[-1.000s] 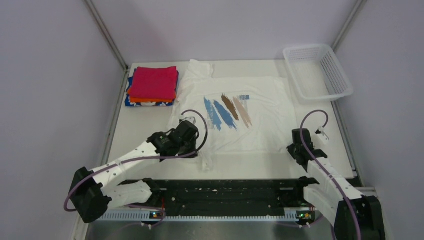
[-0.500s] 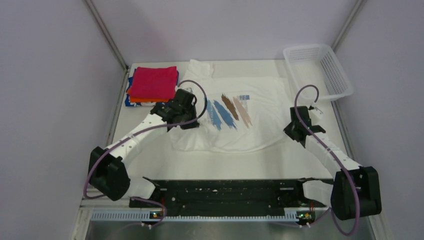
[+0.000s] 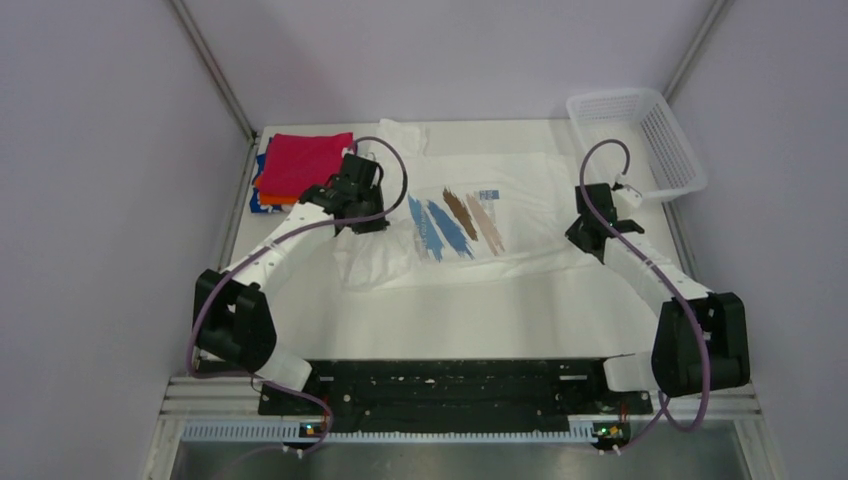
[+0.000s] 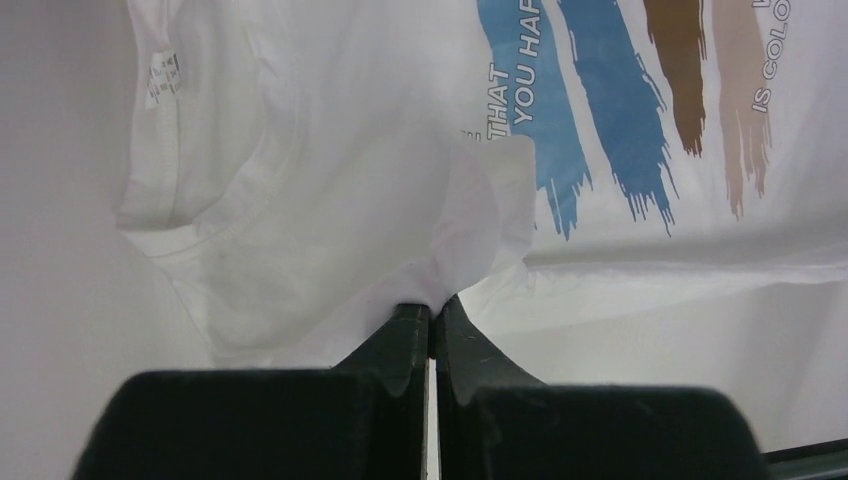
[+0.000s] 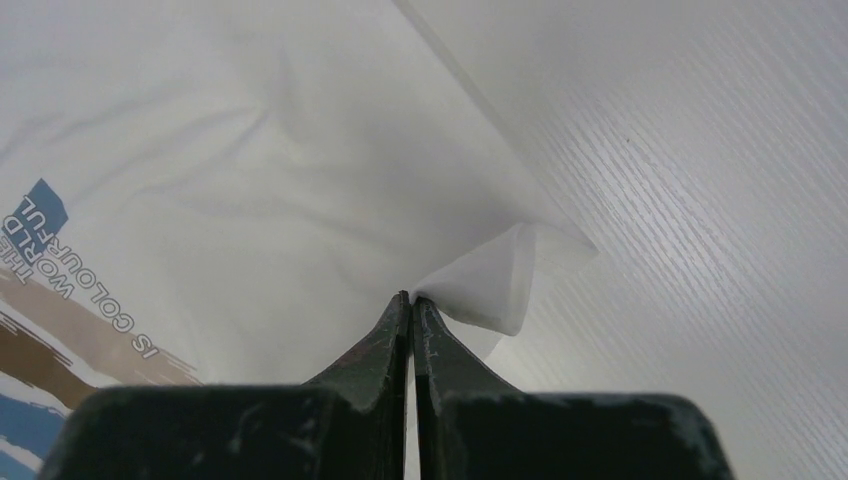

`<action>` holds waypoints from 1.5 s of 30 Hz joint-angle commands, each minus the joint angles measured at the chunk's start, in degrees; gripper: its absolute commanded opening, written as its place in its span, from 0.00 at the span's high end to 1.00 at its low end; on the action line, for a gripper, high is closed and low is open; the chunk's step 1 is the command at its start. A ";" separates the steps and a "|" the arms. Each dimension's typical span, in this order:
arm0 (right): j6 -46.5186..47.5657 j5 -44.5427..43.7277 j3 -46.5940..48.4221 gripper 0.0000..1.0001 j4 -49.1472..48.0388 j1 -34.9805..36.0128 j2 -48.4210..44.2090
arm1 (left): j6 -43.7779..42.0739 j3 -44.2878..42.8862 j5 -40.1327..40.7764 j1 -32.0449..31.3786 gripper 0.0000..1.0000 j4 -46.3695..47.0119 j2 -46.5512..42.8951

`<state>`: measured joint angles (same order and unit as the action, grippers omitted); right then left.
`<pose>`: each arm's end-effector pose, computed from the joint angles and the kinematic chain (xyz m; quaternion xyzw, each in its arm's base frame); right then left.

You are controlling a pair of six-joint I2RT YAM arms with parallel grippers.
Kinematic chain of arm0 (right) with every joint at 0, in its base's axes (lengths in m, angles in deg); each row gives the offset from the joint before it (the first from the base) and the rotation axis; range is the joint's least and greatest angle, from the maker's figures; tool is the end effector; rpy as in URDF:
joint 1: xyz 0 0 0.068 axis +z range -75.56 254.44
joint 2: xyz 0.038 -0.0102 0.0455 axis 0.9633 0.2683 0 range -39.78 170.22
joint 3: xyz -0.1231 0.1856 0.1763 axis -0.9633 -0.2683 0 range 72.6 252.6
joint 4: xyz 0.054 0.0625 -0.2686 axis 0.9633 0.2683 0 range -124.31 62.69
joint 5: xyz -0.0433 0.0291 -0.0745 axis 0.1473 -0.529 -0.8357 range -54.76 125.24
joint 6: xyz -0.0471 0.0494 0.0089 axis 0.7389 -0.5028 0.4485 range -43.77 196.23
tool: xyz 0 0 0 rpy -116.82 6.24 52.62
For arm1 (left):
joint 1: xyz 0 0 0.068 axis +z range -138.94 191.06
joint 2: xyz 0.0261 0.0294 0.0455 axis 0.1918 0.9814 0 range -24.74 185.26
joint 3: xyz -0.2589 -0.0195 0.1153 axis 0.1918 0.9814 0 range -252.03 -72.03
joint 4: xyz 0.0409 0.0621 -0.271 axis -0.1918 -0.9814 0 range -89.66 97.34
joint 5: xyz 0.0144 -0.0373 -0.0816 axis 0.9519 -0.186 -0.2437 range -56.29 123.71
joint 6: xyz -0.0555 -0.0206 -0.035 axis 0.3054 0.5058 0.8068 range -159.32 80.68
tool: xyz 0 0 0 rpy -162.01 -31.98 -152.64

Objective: Fold and stack the t-shirts
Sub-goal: Fold the flattened tshirt in 1/3 of the way

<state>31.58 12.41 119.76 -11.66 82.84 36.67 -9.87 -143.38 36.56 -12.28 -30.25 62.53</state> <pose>0.2938 0.0215 0.2050 0.3495 0.8606 -0.0246 0.3695 0.3279 -0.1384 0.2695 -0.0584 0.9477 -0.1180 0.2909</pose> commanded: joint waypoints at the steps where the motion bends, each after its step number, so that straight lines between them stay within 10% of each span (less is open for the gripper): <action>1: 1.73 -2.28 4.38 1.00 -1.18 -0.85 1.82 | -5.04 -1.81 1.46 1.17 1.00 5.82 -2.76; 35: 4.45 -4.40 11.35 1.00 -10.11 -2.80 16.22 | -15.83 -23.06 2.33 7.35 1.00 8.35 22.33; 39: 6.42 -4.87 12.29 0.96 -12.81 -2.86 18.24 | -16.28 -24.72 2.18 7.92 0.70 9.60 25.18; 45: 8.56 0.21 14.05 0.51 -11.60 -2.84 17.82 | -14.41 -32.55 2.36 8.47 0.29 5.86 29.04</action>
<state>38.25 9.76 131.12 -21.36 80.64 56.05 -25.21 -169.83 38.73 -4.32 -23.25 91.23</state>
